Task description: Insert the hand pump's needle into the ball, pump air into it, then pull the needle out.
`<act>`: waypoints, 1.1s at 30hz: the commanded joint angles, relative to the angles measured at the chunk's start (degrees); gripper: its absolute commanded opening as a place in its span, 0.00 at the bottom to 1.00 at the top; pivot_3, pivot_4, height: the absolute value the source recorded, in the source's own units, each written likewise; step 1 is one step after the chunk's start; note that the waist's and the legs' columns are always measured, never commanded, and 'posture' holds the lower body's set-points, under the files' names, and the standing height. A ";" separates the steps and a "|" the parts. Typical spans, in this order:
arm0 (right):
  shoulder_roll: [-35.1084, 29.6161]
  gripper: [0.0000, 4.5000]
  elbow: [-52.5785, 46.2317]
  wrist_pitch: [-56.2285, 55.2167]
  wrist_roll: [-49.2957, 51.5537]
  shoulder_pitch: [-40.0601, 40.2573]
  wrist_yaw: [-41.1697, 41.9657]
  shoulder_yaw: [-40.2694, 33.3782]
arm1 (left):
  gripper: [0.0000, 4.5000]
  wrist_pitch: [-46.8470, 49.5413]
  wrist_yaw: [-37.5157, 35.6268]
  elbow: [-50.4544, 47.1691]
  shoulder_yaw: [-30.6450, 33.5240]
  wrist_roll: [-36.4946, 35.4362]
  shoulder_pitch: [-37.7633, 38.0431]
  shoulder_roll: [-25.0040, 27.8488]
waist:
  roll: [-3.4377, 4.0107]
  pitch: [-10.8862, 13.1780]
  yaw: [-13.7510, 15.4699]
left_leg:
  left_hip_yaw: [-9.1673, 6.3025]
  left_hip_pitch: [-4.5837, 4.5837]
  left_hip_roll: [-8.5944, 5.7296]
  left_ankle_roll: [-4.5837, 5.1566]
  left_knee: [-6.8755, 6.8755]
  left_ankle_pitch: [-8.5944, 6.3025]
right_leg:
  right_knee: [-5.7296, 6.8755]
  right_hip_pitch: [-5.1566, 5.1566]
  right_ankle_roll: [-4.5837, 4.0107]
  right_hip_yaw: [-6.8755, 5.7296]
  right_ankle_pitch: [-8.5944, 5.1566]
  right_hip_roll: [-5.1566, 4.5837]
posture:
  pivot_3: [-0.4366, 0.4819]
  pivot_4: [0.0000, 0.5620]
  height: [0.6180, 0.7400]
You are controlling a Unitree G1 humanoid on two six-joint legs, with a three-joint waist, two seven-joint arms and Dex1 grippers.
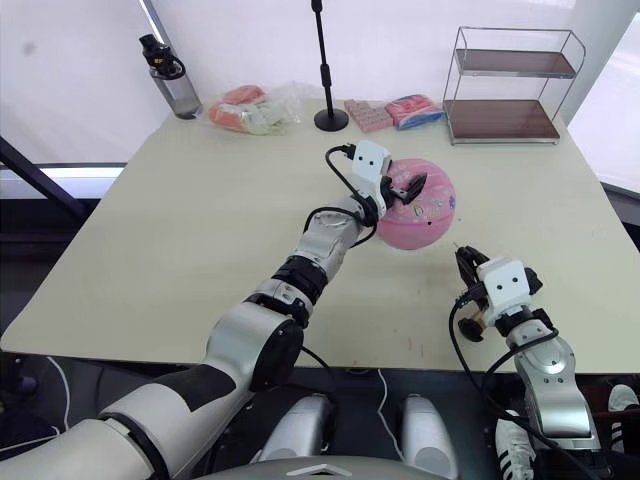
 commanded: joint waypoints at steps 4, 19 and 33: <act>-4.17 0.09 2.74 -6.43 -2.44 0.17 3.48 0.53 | 1.00 3.03 -3.96 -7.63 0.78 -2.74 -2.03 -0.53 | 0.16 0.21 0.08 | 0.01 -0.64 -0.05 0.03 -0.01 -0.01 | -0.03 -0.60 0.02 0.04 0.04 0.00 | 0.48 0.27 0.93; -6.27 0.09 9.13 -13.20 -3.27 0.37 5.80 0.08 | 1.00 12.76 -19.54 -28.35 -1.73 -8.51 3.68 4.03 | 0.22 0.82 -0.10 | 0.11 -0.62 -0.07 0.03 -0.16 -0.01 | -0.11 -0.69 -0.05 0.19 0.07 0.00 | 0.48 0.27 0.93; -9.93 0.09 13.91 -17.50 -3.48 -0.07 7.51 -0.96 | 1.00 20.69 -56.32 -51.72 -7.56 -16.80 20.40 32.87 | 0.40 0.93 -0.08 | 0.19 -0.52 -0.02 0.04 -0.03 -0.01 | 0.09 -0.66 -0.25 0.31 0.18 0.03 | 0.48 0.27 0.93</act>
